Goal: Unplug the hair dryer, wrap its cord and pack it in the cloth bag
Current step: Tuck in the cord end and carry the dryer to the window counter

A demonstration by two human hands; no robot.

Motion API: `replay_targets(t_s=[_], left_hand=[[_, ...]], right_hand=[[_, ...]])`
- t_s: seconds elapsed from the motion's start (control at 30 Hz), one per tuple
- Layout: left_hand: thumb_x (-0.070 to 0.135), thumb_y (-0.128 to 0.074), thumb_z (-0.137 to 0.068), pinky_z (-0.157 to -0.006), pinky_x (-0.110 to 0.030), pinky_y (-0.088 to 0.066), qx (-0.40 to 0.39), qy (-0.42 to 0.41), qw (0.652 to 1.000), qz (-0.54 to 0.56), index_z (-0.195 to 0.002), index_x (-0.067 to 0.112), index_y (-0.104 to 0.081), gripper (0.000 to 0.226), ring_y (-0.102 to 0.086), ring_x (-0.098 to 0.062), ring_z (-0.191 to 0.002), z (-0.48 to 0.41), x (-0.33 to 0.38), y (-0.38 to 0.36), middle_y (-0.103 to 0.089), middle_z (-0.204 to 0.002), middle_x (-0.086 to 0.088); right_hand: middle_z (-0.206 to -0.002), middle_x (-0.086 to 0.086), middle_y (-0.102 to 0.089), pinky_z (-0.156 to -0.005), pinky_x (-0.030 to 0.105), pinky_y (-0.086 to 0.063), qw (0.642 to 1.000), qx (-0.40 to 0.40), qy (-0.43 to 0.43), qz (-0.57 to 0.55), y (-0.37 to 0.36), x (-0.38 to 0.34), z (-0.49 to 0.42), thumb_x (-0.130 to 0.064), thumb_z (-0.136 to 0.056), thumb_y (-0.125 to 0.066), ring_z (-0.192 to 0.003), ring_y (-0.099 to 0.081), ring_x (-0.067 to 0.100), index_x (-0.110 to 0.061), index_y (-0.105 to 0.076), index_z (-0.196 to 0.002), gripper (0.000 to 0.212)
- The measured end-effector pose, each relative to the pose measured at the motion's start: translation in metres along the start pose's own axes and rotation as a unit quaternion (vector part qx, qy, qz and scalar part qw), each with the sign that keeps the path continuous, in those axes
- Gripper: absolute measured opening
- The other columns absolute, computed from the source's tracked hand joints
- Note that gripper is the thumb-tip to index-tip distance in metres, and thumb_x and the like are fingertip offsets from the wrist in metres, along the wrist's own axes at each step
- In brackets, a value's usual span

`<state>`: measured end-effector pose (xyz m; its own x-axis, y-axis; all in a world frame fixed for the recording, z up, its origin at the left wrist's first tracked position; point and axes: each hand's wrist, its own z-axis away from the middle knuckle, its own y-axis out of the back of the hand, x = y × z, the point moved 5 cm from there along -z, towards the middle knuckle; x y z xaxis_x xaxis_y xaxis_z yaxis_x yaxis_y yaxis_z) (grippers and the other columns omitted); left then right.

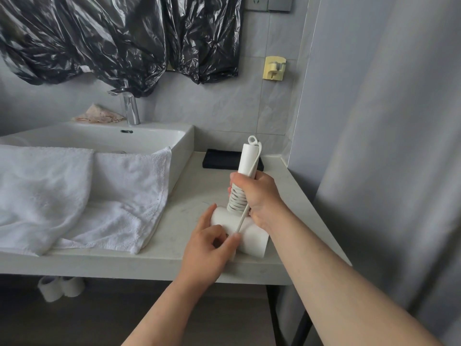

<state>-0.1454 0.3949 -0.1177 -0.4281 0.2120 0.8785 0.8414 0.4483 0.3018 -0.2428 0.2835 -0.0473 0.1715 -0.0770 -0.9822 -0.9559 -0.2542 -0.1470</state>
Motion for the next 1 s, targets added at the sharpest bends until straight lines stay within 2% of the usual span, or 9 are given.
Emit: replay_targets(t_s=[0.1,0.2,0.33,0.47,0.6,0.7,0.77,0.9,1.0], left_hand=[[0.047,-0.068,-0.069,-0.085,-0.031,-0.045,0.051,0.074,0.977,0.195,-0.063,0.012,-0.066,0.036,-0.066,-0.007,-0.103,0.007,0.005,0.014,-0.072,-0.115,0.007],[0.038,-0.078,-0.068,-0.094,-0.045,-0.053,0.114,0.174,0.92,0.331,-0.1,0.011,-0.065,0.045,-0.069,-0.026,-0.101,0.01,0.009,0.023,-0.07,-0.11,-0.013],[0.035,-0.067,-0.088,-0.089,-0.043,-0.055,-0.007,0.259,0.871,0.418,-0.107,0.012,-0.068,0.029,-0.074,-0.02,-0.081,0.023,0.04,0.011,-0.078,-0.089,-0.005],[0.03,-0.081,-0.072,-0.088,-0.044,-0.057,-0.075,0.214,0.901,0.37,-0.121,0.012,-0.065,0.055,-0.074,-0.02,-0.094,0.035,0.062,0.007,-0.077,-0.108,-0.007],[0.021,-0.076,-0.067,-0.085,-0.043,-0.058,-0.053,0.237,0.892,0.382,-0.118,0.009,-0.066,0.054,-0.074,-0.022,-0.092,0.047,0.075,0.008,-0.077,-0.105,-0.009],[0.016,-0.074,-0.068,-0.089,-0.05,-0.056,-0.056,0.272,0.845,0.457,-0.116,0.002,-0.067,0.05,-0.071,-0.03,-0.101,0.056,0.081,0.009,-0.075,-0.109,-0.017],[0.014,-0.074,-0.067,-0.089,-0.051,-0.055,-0.068,0.283,0.825,0.484,-0.112,-0.002,-0.067,0.048,-0.071,-0.032,-0.099,0.06,0.089,0.008,-0.074,-0.11,-0.019],[0.02,-0.075,-0.067,-0.087,-0.056,-0.055,-0.079,0.286,0.815,0.498,-0.112,0.001,-0.068,0.049,-0.071,-0.032,-0.096,0.064,0.099,0.003,-0.076,-0.099,-0.015],[0.024,-0.077,-0.064,-0.101,-0.061,-0.045,-0.098,0.292,0.802,0.511,-0.121,0.005,-0.066,0.062,-0.066,-0.037,-0.108,0.065,0.1,0.001,-0.073,-0.113,-0.017]], right_hand=[[-0.067,0.009,-0.06,-0.064,0.035,-0.052,0.993,-0.003,-0.031,-0.116,0.005,-0.003,0.008,-0.009,-0.08,-0.069,-0.062,-0.061,0.022,-0.007,-0.062,-0.078,0.008],[-0.066,0.007,-0.057,-0.067,0.034,-0.051,0.971,-0.008,-0.041,-0.235,0.008,-0.011,0.018,-0.007,-0.084,-0.066,-0.062,-0.057,0.022,-0.007,-0.058,-0.077,0.011],[-0.065,0.006,-0.053,-0.062,0.03,-0.051,0.948,-0.025,-0.028,-0.317,0.006,-0.025,0.034,-0.009,-0.087,-0.062,-0.058,-0.054,0.02,-0.009,-0.055,-0.074,0.014],[-0.066,0.005,-0.052,-0.063,0.031,-0.051,0.941,-0.026,-0.02,-0.336,0.009,-0.04,0.046,-0.012,-0.087,-0.064,-0.057,-0.052,0.019,-0.01,-0.055,-0.075,0.014],[-0.076,0.007,-0.059,-0.081,0.038,-0.053,0.949,-0.108,-0.016,-0.294,0.015,-0.053,0.063,-0.017,-0.08,-0.072,-0.074,-0.06,0.023,-0.009,-0.061,-0.085,0.014],[-0.094,0.012,-0.065,-0.091,0.039,-0.053,0.932,-0.251,0.004,-0.261,0.02,-0.069,0.077,-0.014,-0.058,-0.085,-0.093,-0.063,0.027,-0.008,-0.063,-0.099,0.047],[-0.103,0.013,-0.067,-0.09,0.038,-0.055,0.924,-0.297,0.021,-0.242,0.026,-0.075,0.081,-0.02,-0.05,-0.091,-0.097,-0.064,0.027,-0.008,-0.063,-0.109,0.066],[-0.112,0.011,-0.068,-0.095,0.043,-0.052,0.906,-0.323,0.037,-0.272,0.032,-0.08,0.088,-0.023,-0.055,-0.09,-0.1,-0.067,0.027,-0.013,-0.067,-0.105,0.055],[-0.102,0.01,-0.071,-0.089,0.042,-0.056,0.896,-0.323,0.033,-0.304,0.033,-0.079,0.094,-0.021,-0.052,-0.092,-0.093,-0.07,0.026,-0.014,-0.069,-0.093,0.048]])
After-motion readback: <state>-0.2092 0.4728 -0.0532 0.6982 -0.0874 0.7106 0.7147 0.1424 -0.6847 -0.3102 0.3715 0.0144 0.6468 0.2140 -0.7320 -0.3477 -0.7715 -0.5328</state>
